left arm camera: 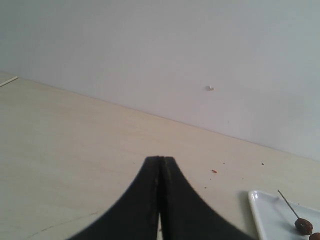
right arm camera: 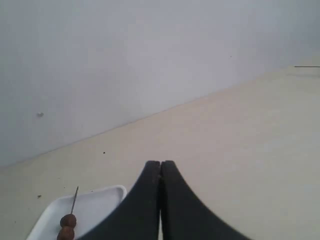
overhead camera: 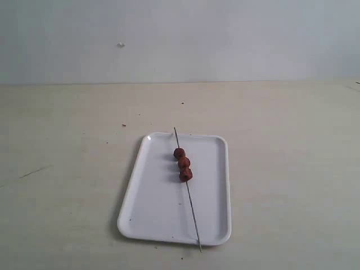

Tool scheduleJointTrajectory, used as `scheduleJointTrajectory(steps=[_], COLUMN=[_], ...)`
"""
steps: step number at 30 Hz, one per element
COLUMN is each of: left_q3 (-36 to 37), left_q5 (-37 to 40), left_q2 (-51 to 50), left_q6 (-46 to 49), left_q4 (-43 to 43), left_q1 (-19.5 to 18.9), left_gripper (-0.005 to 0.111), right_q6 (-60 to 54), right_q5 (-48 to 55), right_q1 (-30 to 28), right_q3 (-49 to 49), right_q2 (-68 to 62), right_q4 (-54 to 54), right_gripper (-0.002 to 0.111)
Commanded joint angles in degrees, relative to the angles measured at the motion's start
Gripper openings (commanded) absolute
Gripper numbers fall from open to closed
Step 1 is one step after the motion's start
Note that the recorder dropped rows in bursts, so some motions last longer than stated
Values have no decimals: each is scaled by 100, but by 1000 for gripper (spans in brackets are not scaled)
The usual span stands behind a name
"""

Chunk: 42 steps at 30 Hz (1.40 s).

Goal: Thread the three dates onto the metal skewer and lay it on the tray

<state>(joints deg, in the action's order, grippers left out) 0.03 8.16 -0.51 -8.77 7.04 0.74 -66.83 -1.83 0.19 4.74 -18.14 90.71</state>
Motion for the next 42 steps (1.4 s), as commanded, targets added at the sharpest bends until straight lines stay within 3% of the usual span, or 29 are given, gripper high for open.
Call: scheduleJointTrajectory(steps=[1,3,7,10,42], left_q3=[-3,-3,-3,-3,-3], left_q5=[-4,-4,-4,-4,-4], left_q2=[33,33,33,33,33], left_q6=[-29,-29,-29,-29,-29], left_q4=[-17,-17,-17,-17,-17], left_q1=[-20,-20,-20,-20,-20], left_gripper=[0,0,0,0,0], right_q6=[297,1671,6332,7867,8034], right_q5=[111,235,220,220,220], right_q1=[-33,-33,-33,-33,-33], right_q3=[-29,-29,-29,-29,-42], right_q2=[15,15,15,15,753], right_q4=[-781,-2358,-7131,-9003,-9071], right_gripper=[0,0,0,0,0])
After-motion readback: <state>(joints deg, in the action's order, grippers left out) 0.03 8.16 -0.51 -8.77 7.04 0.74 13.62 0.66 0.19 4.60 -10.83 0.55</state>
